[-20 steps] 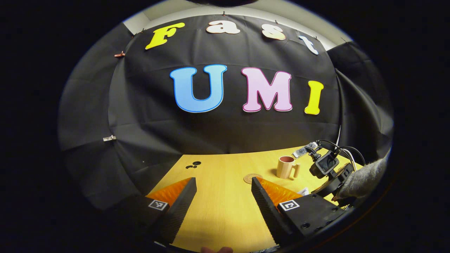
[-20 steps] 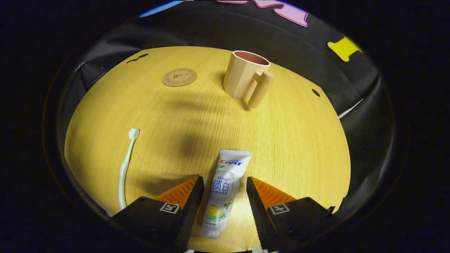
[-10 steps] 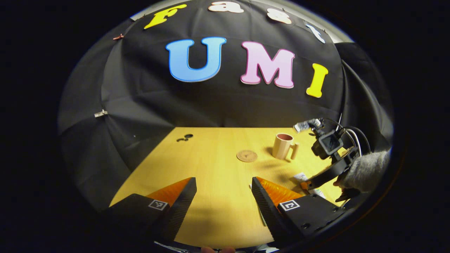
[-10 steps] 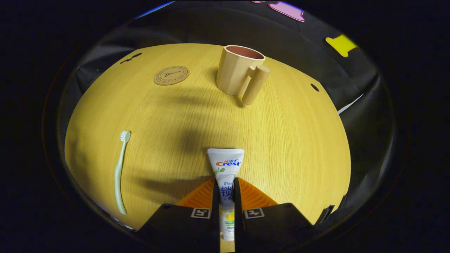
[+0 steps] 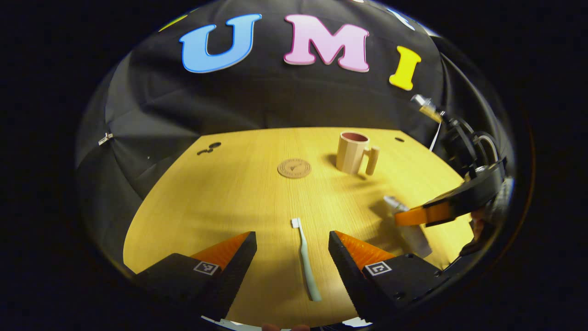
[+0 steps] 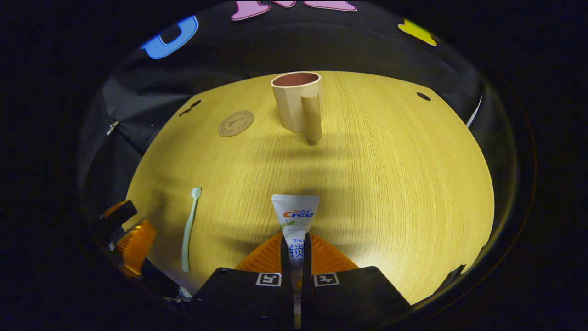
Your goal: Put the toothbrush and toothpaste on the desktop into the cup, then pick up the cup and place it on the coaster on the desktop.
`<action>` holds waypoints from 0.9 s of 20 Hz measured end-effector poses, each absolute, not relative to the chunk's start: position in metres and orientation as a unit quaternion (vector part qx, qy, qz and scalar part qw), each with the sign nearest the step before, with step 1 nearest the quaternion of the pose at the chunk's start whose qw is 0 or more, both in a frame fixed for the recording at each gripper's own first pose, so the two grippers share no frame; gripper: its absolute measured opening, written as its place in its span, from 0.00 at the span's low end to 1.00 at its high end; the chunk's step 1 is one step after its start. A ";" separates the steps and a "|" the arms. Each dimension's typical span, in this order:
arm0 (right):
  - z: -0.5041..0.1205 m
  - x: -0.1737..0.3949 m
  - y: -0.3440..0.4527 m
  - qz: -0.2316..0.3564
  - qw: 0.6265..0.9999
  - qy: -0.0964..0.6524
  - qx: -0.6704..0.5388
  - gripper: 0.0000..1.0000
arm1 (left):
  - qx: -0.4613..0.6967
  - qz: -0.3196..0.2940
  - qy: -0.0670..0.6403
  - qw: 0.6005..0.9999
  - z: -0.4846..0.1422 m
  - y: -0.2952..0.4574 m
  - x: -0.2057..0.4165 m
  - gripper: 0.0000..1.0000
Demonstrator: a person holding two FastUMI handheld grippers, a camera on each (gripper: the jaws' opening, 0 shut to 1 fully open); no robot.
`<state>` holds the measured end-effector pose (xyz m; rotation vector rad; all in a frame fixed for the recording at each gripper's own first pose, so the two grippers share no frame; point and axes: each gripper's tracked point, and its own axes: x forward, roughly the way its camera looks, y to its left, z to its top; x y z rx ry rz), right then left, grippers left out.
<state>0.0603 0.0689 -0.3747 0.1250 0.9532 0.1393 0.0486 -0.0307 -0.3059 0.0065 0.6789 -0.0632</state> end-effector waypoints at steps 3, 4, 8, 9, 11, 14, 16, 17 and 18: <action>-0.352 0.059 0.063 0.100 0.888 0.442 0.078 0.11 | 0.006 -0.004 0.379 0.926 -0.334 -0.033 0.056 0.96; -0.347 0.060 0.062 0.110 0.889 0.436 0.082 0.11 | 0.008 0.005 0.391 0.921 -0.341 -0.033 0.058 0.95; -0.333 0.064 0.054 0.140 0.888 0.428 0.090 0.10 | 0.020 0.027 0.427 0.903 -0.362 -0.032 0.063 0.94; -0.331 0.065 0.052 0.146 0.887 0.429 0.095 0.10 | 0.024 0.029 0.437 0.899 -0.368 -0.032 0.062 0.94; -0.330 0.066 0.047 0.154 0.882 0.433 0.103 0.10 | 0.023 0.032 0.440 0.897 -0.367 -0.033 0.064 0.94; -0.334 0.069 0.041 0.162 0.877 0.438 0.110 0.10 | 0.027 0.031 0.449 0.893 -0.368 -0.036 0.063 0.92; -0.337 0.070 0.034 0.164 0.875 0.441 0.115 0.10 | 0.017 0.031 0.454 0.890 -0.369 -0.044 0.062 0.81; -0.336 0.072 0.030 0.164 0.875 0.441 0.116 0.10 | 0.015 0.031 0.456 0.889 -0.372 -0.048 0.062 0.71; -0.336 0.073 0.026 0.163 0.876 0.438 0.117 0.10 | 0.017 0.031 0.459 0.888 -0.373 -0.050 0.061 0.63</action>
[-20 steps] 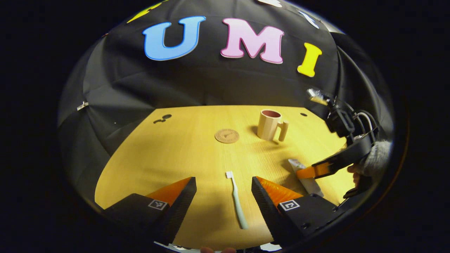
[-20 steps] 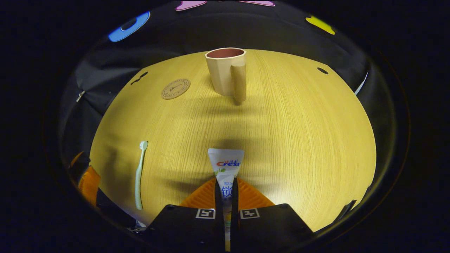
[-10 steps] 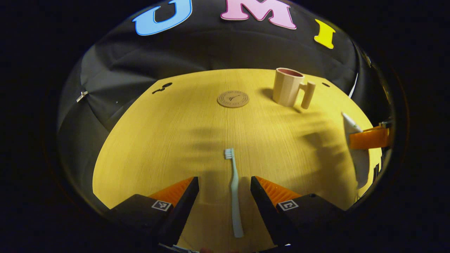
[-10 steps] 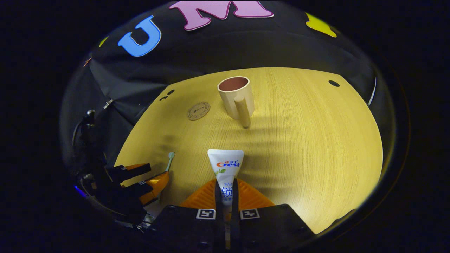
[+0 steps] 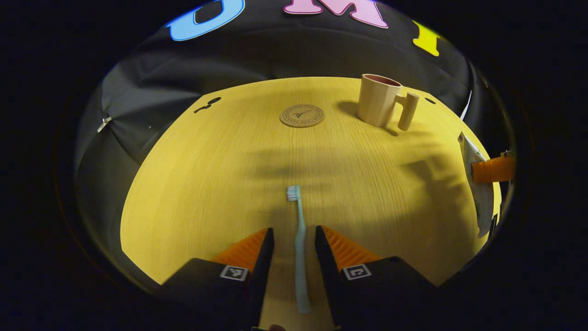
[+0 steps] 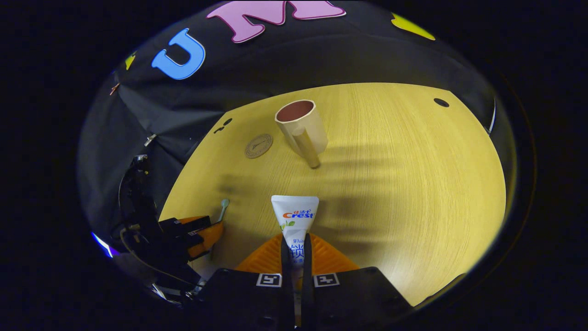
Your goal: Put the toothbrush and toothpaste on the desktop into the cup, then pick up the cup and place it on the coaster on the desktop.
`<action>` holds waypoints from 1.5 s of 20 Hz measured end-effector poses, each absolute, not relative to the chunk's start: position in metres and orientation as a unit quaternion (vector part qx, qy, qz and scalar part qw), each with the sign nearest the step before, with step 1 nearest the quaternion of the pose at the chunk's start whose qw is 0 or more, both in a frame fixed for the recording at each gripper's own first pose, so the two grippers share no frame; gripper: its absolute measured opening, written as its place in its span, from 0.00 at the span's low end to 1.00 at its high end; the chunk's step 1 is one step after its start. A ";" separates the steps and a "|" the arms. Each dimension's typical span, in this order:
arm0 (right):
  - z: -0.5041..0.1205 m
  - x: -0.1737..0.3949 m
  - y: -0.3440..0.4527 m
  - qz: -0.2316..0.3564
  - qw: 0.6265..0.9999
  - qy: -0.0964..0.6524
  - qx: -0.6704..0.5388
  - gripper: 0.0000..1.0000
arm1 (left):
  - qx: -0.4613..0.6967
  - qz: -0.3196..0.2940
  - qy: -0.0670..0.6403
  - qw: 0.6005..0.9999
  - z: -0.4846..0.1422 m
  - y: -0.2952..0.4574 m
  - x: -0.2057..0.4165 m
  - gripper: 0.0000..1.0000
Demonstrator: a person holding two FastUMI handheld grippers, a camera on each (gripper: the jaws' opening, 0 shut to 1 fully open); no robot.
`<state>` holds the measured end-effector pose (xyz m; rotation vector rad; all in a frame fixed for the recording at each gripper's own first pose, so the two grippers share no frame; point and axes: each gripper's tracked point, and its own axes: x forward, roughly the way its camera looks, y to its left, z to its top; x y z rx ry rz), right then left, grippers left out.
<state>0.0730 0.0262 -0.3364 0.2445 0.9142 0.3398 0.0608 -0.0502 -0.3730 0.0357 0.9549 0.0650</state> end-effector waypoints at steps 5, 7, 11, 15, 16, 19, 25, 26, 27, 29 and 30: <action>-0.332 0.075 0.011 0.163 0.883 0.427 0.110 0.10 | 0.031 0.027 0.464 0.885 -0.369 -0.062 0.063 0.17; -0.331 0.076 0.011 0.166 0.883 0.426 0.108 0.10 | 0.020 0.025 0.465 0.885 -0.372 -0.062 0.063 0.13; -0.325 0.075 0.011 0.179 0.887 0.411 0.114 0.10 | 0.003 0.032 0.452 0.891 -0.369 -0.062 0.066 0.06; -0.304 0.075 0.014 0.192 0.894 0.381 0.137 0.10 | -0.019 0.036 0.417 0.908 -0.351 -0.068 0.070 0.06; -0.296 0.076 0.015 0.197 0.897 0.370 0.142 0.10 | -0.029 0.036 0.404 0.913 -0.343 -0.071 0.071 0.06; -0.268 0.088 0.016 0.212 0.904 0.331 0.166 0.10 | -0.054 0.034 0.355 0.933 -0.306 -0.078 0.081 0.06; -0.181 0.144 0.025 0.242 0.931 0.213 0.170 0.10 | -0.109 0.019 0.272 0.956 -0.233 -0.100 0.091 0.06; -0.168 0.157 0.027 0.245 0.934 0.195 0.173 0.10 | -0.116 0.012 0.266 0.957 -0.225 -0.106 0.091 0.06; -0.159 0.170 0.029 0.247 0.936 0.178 0.175 0.10 | -0.121 0.007 0.260 0.958 -0.217 -0.111 0.090 0.06; -0.143 0.198 0.035 0.248 0.941 0.149 0.174 0.10 | -0.124 0.002 0.249 0.961 -0.205 -0.117 0.086 0.06; -0.137 0.212 0.037 0.249 0.943 0.135 0.174 0.10 | -0.126 0.001 0.245 0.961 -0.201 -0.120 0.084 0.06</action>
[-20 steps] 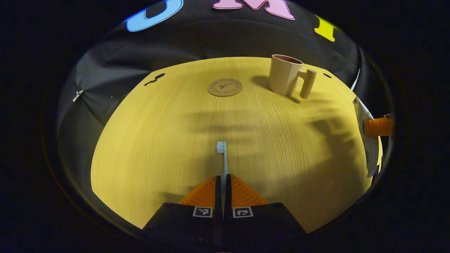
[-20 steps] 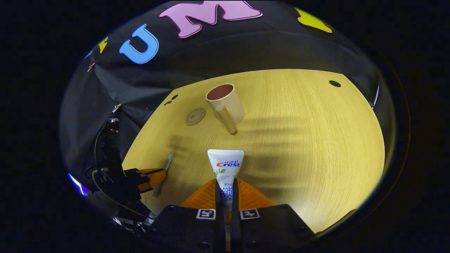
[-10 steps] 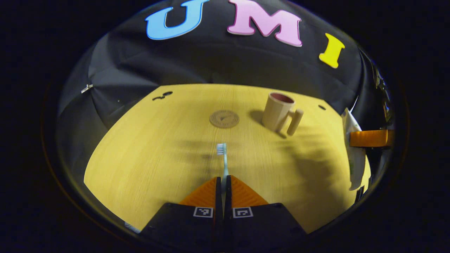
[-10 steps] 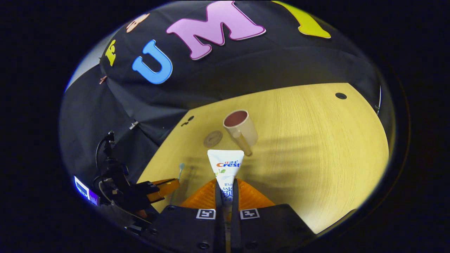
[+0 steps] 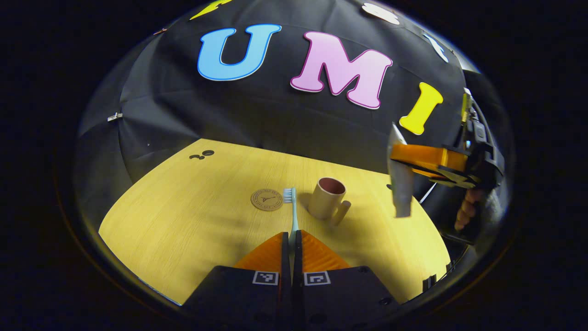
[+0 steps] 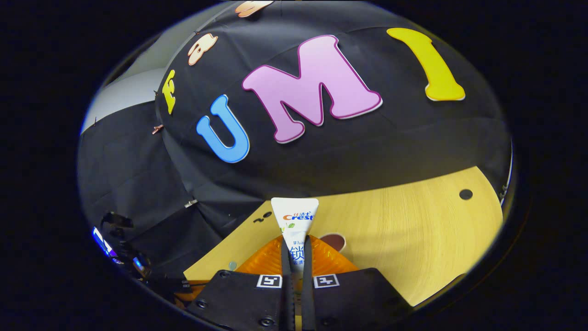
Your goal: Put the toothbrush and toothpaste on the desktop into the cup, then pick up the cup and place it on the coaster on the desktop.
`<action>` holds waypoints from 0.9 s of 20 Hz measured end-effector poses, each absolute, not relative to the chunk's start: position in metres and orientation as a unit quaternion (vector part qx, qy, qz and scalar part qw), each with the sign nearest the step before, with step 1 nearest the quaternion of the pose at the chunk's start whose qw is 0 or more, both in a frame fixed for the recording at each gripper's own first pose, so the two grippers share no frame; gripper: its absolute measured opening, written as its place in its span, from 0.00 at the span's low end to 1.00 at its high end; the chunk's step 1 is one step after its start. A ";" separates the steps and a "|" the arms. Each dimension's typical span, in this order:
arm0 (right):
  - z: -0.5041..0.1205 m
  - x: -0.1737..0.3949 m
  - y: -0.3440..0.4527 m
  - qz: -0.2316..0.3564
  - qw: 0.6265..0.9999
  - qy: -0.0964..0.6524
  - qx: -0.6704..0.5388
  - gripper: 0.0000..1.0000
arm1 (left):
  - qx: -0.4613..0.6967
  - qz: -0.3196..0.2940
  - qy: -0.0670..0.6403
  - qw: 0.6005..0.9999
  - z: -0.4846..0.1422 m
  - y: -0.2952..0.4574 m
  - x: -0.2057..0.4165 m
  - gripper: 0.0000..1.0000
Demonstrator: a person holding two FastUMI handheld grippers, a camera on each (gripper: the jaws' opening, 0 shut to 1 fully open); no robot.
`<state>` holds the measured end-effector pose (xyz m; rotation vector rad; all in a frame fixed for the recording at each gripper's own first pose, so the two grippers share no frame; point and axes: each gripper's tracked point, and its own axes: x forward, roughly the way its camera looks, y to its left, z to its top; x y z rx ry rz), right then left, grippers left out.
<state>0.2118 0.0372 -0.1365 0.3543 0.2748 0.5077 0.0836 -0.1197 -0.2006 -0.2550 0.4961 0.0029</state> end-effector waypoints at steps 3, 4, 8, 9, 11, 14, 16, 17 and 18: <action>-0.125 0.257 0.048 0.253 0.946 0.097 0.180 0.10 | -0.129 0.001 0.246 0.961 -0.200 -0.126 0.077 0.06; -0.126 0.272 0.052 0.254 0.946 0.090 0.179 0.10 | -0.130 0.001 0.247 0.960 -0.201 -0.127 0.075 0.06; -0.153 0.325 0.064 0.247 0.952 0.079 0.165 0.10 | -0.129 0.013 0.258 0.957 -0.212 -0.127 0.061 0.06; -0.164 0.332 0.069 0.247 0.952 0.081 0.162 0.10 | -0.129 0.017 0.262 0.956 -0.214 -0.126 0.057 0.06; -0.183 0.344 0.076 0.249 0.952 0.087 0.154 0.10 | -0.131 0.027 0.267 0.954 -0.219 -0.123 0.051 0.06; -0.211 0.352 0.081 0.254 0.953 0.099 0.132 0.10 | -0.133 0.038 0.268 0.953 -0.224 -0.120 0.048 0.06; -0.223 0.354 0.079 0.252 0.954 0.108 0.124 0.10 | -0.134 0.041 0.266 0.954 -0.228 -0.120 0.049 0.06; -0.232 0.353 0.078 0.250 0.954 0.113 0.122 0.10 | -0.135 0.044 0.265 0.954 -0.228 -0.119 0.050 0.06; -0.239 0.351 0.077 0.250 0.954 0.118 0.120 0.10 | -0.136 0.048 0.262 0.954 -0.230 -0.118 0.051 0.06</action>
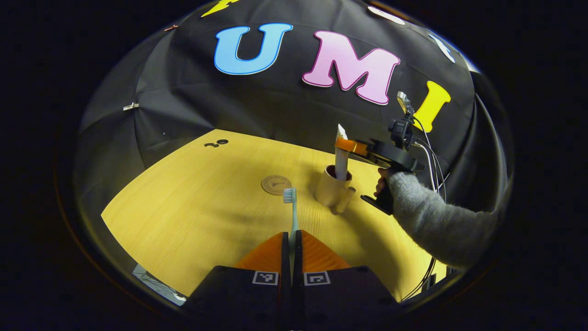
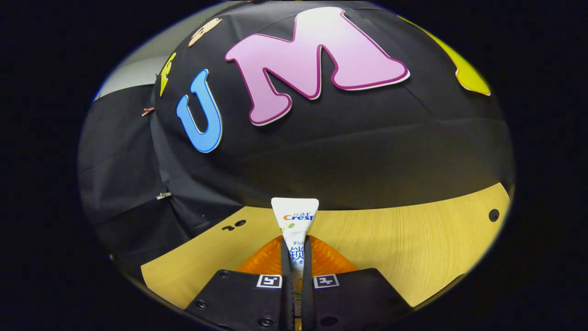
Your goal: Put the toothbrush and toothpaste on the desktop into the cup, then pick up the cup and place it on the coaster on the desktop.
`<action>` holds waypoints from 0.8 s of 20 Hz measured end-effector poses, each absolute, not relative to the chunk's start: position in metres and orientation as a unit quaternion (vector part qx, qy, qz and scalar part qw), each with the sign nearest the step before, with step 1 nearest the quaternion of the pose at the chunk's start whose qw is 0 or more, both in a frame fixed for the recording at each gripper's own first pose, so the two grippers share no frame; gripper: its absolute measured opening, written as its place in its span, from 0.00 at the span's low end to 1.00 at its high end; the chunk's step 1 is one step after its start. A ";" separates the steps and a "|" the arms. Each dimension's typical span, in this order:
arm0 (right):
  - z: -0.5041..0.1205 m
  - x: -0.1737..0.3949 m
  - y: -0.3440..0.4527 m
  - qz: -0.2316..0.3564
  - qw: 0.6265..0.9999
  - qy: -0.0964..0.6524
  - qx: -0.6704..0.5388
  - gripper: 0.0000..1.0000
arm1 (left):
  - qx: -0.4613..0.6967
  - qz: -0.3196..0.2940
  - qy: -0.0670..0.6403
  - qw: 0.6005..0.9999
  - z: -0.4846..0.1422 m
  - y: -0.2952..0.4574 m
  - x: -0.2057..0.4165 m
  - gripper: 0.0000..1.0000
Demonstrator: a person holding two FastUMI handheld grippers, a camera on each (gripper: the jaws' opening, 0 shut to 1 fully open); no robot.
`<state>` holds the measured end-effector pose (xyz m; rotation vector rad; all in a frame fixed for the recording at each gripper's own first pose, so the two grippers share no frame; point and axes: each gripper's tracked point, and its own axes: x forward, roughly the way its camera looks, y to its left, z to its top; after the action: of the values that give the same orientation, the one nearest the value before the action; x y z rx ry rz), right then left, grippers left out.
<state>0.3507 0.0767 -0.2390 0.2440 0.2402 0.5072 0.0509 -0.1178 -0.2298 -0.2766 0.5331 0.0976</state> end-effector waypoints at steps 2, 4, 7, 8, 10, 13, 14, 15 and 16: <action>-0.249 0.348 0.076 0.248 0.954 0.127 0.112 0.10 | -0.147 0.049 0.256 0.954 -0.229 -0.120 0.056 0.06; -0.252 0.342 0.076 0.252 0.954 0.124 0.103 0.10 | -0.152 0.046 0.253 0.954 -0.231 -0.122 0.060 0.06; -0.254 0.335 0.076 0.256 0.954 0.123 0.093 0.14 | -0.151 0.045 0.249 0.956 -0.232 -0.122 0.069 0.06; -0.254 0.334 0.076 0.256 0.954 0.125 0.094 0.16 | -0.150 0.046 0.248 0.956 -0.230 -0.122 0.072 0.06; -0.257 0.330 0.074 0.257 0.952 0.133 0.099 0.19 | -0.148 0.046 0.242 0.958 -0.225 -0.121 0.079 0.06; -0.267 0.321 0.067 0.252 0.952 0.152 0.088 0.24 | -0.146 0.042 0.230 0.961 -0.214 -0.122 0.087 0.06; -0.271 0.319 0.065 0.250 0.951 0.158 0.085 0.26 | -0.147 0.040 0.225 0.962 -0.211 -0.122 0.091 0.06; -0.272 0.315 0.064 0.252 0.949 0.165 0.089 0.27 | -0.149 0.037 0.219 0.964 -0.205 -0.122 0.096 0.06; -0.273 0.314 0.067 0.253 0.948 0.162 0.101 0.31 | -0.150 0.034 0.213 0.965 -0.199 -0.123 0.102 0.06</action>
<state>0.3141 0.0668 -0.2729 0.2062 0.3296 0.5156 0.1019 -0.1234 -0.1988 -0.3033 0.4310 0.0682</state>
